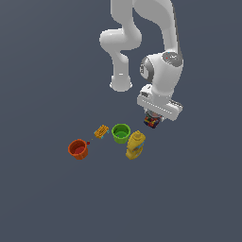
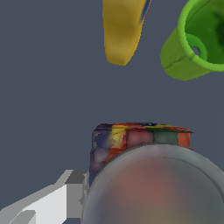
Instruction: Pick up a designated object from a clutter of objects.
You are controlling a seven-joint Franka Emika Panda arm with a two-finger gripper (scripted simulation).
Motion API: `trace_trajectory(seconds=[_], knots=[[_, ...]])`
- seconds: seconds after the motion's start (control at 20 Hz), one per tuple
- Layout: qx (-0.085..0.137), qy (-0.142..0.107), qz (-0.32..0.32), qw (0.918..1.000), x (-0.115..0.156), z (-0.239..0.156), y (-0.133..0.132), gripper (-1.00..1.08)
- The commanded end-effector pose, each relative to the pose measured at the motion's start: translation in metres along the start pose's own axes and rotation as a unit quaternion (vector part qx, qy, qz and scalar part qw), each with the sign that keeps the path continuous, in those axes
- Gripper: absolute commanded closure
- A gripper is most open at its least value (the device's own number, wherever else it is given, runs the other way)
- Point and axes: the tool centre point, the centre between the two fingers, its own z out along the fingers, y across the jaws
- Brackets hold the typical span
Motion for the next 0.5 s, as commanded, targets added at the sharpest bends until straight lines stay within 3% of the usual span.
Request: trace_trajectory(seconds=[0.0, 0.45], knots=[[0.002, 0.000, 0.000, 1.0000, 0.009, -0.020, 0.012, 1.08], [0.004, -0.001, 0.000, 1.0000, 0.045, -0.097, 0.064, 1.08]])
